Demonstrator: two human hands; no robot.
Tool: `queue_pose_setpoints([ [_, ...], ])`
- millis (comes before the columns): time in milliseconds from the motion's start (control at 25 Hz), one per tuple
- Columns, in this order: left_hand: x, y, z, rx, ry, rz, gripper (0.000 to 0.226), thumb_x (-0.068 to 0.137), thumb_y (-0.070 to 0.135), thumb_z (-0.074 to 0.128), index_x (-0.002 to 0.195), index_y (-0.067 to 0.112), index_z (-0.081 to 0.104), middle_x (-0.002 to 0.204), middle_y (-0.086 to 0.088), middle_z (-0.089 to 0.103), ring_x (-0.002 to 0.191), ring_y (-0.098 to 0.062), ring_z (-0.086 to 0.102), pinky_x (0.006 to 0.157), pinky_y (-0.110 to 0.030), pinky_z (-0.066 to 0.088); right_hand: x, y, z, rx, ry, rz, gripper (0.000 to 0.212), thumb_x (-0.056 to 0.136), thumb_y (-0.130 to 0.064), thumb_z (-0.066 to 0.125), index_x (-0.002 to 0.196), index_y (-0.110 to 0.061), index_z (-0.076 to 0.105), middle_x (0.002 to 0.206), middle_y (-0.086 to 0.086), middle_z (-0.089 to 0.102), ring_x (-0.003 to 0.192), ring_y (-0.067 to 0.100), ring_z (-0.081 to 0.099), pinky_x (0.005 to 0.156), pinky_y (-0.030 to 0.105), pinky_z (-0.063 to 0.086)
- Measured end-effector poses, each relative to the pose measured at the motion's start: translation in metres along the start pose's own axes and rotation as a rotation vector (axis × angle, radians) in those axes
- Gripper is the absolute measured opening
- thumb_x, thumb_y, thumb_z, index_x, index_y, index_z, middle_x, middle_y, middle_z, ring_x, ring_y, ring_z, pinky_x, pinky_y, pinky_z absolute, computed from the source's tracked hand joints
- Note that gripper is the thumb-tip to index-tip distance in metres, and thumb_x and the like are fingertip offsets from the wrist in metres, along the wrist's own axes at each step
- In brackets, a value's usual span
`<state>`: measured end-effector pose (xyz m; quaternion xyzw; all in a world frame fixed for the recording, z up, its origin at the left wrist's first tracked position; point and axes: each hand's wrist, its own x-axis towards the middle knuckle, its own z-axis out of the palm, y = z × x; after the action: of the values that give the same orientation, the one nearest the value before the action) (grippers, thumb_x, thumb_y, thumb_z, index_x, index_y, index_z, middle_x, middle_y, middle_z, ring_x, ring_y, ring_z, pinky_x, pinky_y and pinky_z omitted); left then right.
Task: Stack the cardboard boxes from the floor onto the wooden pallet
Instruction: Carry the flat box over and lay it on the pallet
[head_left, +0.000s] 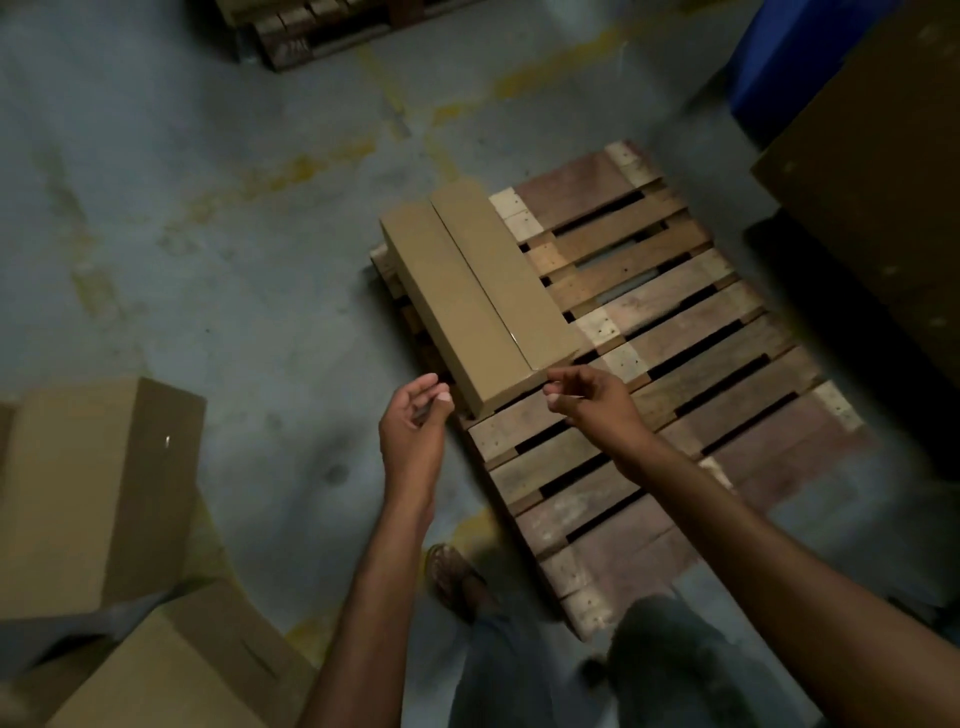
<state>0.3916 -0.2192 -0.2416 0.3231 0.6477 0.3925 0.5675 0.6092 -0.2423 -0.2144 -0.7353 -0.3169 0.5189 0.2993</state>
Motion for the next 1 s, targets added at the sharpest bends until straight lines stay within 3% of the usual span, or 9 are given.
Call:
queue_pose_setpoints([
  [160, -0.059, 0.010, -0.014, -0.008, -0.001, 0.099, 0.021, 0.098, 0.015, 0.069, 0.117, 0.023, 0.069, 0.110, 0.002, 0.076, 0.106, -0.017, 0.072, 0.081, -0.021, 0.051, -0.060, -0.008, 0.003, 0.060, -0.036, -0.052, 0.029, 0.097, -0.009, 0.066, 0.125, -0.020, 0.067, 0.112, -0.004, 0.074, 0.107, 0.010, 0.069, 0.096, 0.035, 0.057],
  [440, -0.225, -0.019, -0.045, -0.117, 0.160, 0.189, 0.023, 0.098, 0.013, 0.069, 0.119, 0.018, 0.066, 0.107, -0.001, 0.074, 0.105, -0.023, 0.072, 0.071, -0.012, 0.049, -0.194, 0.024, -0.006, 0.108, -0.211, -0.151, 0.030, 0.097, -0.010, 0.068, 0.126, -0.017, 0.067, 0.113, 0.001, 0.075, 0.106, 0.015, 0.070, 0.087, 0.031, 0.055],
  [600, -0.325, -0.056, -0.080, -0.146, 0.280, 0.183, 0.025, 0.096, 0.011, 0.069, 0.119, 0.020, 0.066, 0.111, 0.001, 0.074, 0.108, -0.025, 0.072, 0.076, -0.021, 0.049, -0.274, 0.059, 0.004, 0.083, -0.313, -0.111, 0.029, 0.097, -0.012, 0.068, 0.126, -0.013, 0.067, 0.114, 0.006, 0.074, 0.102, 0.016, 0.070, 0.090, 0.033, 0.053],
  [760, -0.397, -0.091, -0.131, -0.213, 0.437, 0.139, 0.028, 0.094, 0.007, 0.069, 0.117, 0.024, 0.067, 0.109, 0.002, 0.075, 0.106, -0.025, 0.072, 0.078, -0.025, 0.049, -0.325, 0.090, 0.039, 0.001, -0.432, -0.107, 0.025, 0.094, -0.012, 0.069, 0.119, -0.016, 0.070, 0.110, 0.003, 0.076, 0.097, 0.016, 0.071, 0.080, 0.030, 0.052],
  [1000, -0.478, -0.131, -0.246, -0.344, 0.688, 0.130, 0.024, 0.096, 0.008, 0.067, 0.114, 0.024, 0.067, 0.109, -0.002, 0.074, 0.099, -0.020, 0.072, 0.067, -0.012, 0.050, -0.403, 0.112, 0.145, -0.126, -0.630, -0.133, 0.021, 0.094, -0.012, 0.069, 0.112, -0.020, 0.072, 0.111, 0.005, 0.077, 0.097, 0.016, 0.073, 0.091, 0.037, 0.054],
])
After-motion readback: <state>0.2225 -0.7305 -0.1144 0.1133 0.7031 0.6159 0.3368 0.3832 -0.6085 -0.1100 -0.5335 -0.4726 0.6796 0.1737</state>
